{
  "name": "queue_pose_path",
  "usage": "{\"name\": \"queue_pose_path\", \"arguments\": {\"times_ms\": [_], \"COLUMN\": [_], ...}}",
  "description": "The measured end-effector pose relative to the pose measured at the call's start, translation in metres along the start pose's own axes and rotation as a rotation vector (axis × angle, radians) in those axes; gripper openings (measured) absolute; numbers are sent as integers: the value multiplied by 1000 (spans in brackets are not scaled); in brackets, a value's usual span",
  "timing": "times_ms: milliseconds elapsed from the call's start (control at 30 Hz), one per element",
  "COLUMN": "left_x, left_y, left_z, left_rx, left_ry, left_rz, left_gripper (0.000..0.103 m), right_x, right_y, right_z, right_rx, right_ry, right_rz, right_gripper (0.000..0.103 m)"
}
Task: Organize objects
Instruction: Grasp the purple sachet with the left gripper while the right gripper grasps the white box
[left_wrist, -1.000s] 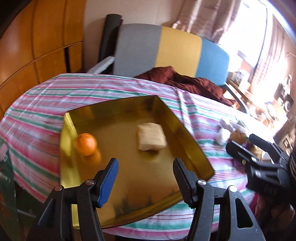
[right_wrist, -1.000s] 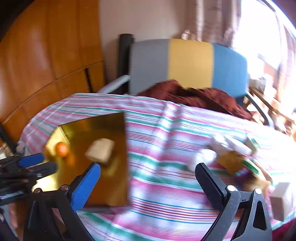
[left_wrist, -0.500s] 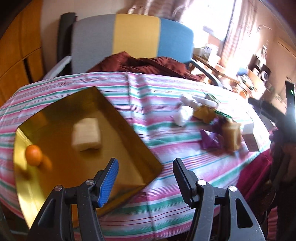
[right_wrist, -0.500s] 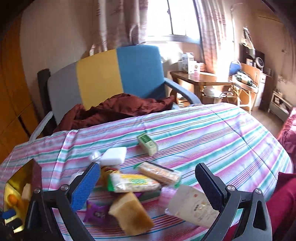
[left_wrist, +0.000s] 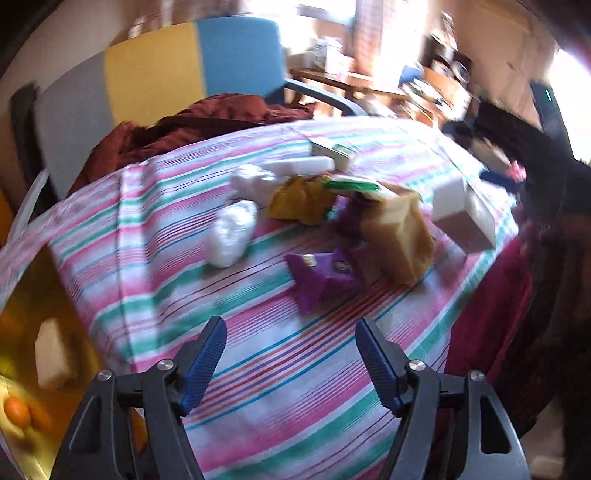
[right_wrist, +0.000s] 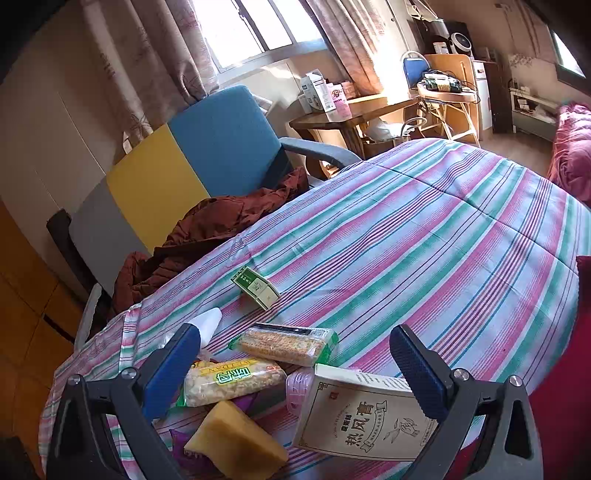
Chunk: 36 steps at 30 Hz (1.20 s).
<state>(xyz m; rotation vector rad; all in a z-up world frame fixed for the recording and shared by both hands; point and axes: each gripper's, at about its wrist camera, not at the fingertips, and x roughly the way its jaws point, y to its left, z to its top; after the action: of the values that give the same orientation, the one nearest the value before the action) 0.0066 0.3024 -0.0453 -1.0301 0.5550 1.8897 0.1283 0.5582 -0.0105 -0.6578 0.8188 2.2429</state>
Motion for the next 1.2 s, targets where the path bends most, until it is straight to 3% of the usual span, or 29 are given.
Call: {"name": "queue_pose_path", "arguments": {"times_ms": [167,433,600,667,800,1000,1100,1200], "left_x": [31,70,85,89,87,70,58,46], "left_y": [-12,-23,-27,-31,-38,-18,-15,-10], "left_z": [19,43,51,49,39,17,1,-15], "left_rx": [203,330,323,313,286,89,53,33], "left_ry": [64,103,126,140,131,89,72,56], "left_rz": [24,-19,-76,-106,-112,-138,-123,-116], "left_gripper": [76,78,77,60,50,46,46,46], "right_x": [-5,-6,-4,-2,0,8,14,5], "right_y": [-5,-34,-39,-40,-40,-34,-20,-3], "right_z": [1,8,9,9,9,7,6,12], "right_rx": [15,182,208,216,219,190,95,-96], "right_ry": [-26,-35,-27,-20,-9,44,126,166], "right_rz": [7,43,52,53,55,60,61,62], "right_gripper": [103,103,103,103,103,103,103,103]}}
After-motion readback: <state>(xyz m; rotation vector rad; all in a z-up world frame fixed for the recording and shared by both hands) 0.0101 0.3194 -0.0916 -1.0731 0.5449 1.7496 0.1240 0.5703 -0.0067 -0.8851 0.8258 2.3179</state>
